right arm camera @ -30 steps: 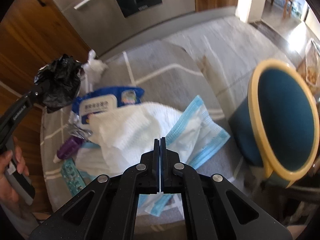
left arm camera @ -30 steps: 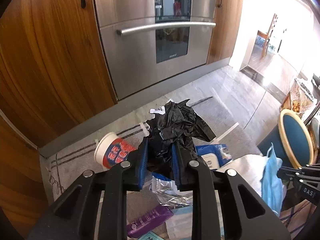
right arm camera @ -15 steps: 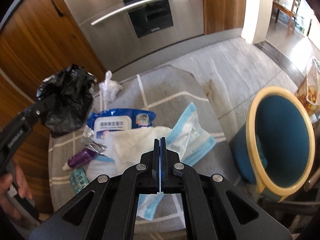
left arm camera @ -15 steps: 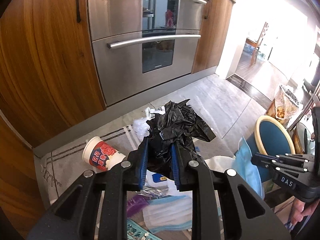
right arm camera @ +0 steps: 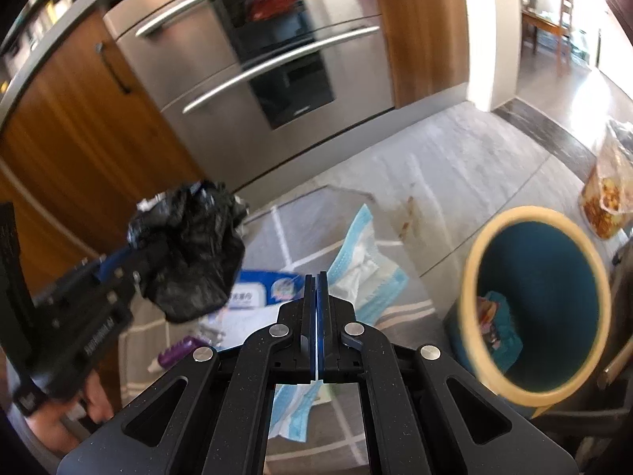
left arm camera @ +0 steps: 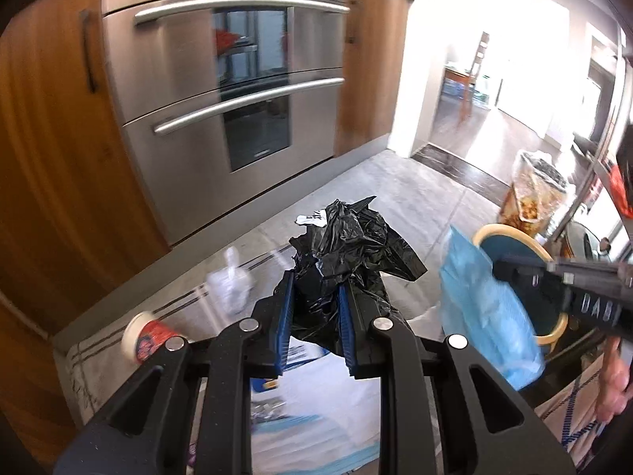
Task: Collect trash
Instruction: 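Carry the black bag and blue mask with both tools over the bin, then open both tools to drop the black bag and mask into the bin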
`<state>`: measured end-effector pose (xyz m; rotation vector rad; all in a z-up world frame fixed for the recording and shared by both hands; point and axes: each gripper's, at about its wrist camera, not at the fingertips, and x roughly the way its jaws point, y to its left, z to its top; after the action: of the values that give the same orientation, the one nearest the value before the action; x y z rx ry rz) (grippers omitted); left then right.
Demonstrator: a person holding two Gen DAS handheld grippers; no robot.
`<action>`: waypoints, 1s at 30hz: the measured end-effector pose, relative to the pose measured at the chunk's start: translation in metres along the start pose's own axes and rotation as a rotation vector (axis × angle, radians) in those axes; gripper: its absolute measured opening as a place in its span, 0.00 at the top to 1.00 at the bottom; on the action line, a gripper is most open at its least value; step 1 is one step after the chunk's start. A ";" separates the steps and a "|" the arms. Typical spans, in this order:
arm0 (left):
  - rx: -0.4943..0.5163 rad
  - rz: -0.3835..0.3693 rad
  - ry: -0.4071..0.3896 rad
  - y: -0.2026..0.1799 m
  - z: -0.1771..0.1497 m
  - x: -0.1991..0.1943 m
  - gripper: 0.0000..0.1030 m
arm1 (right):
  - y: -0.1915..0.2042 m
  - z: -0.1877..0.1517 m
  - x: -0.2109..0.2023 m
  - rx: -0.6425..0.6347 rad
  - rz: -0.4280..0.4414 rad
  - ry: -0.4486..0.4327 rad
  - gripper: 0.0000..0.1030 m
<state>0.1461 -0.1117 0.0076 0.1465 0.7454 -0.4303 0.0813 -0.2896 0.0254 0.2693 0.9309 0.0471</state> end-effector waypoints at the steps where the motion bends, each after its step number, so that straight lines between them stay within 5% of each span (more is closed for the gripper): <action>1: 0.010 -0.013 -0.001 -0.006 0.001 0.002 0.80 | -0.007 0.005 -0.005 0.019 -0.005 -0.015 0.99; 13: 0.121 -0.108 0.024 -0.068 0.000 0.018 0.80 | -0.128 0.039 -0.039 0.281 -0.096 -0.097 0.99; 24: 0.260 -0.263 0.027 -0.167 0.004 0.048 0.80 | -0.226 0.029 -0.041 0.361 -0.255 -0.031 0.99; 30: 0.285 -0.343 0.092 -0.217 -0.003 0.084 0.80 | -0.254 0.020 -0.017 0.477 -0.281 0.059 0.99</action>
<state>0.1059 -0.3345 -0.0470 0.3095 0.7996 -0.8613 0.0681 -0.5417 -0.0132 0.5766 1.0242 -0.4330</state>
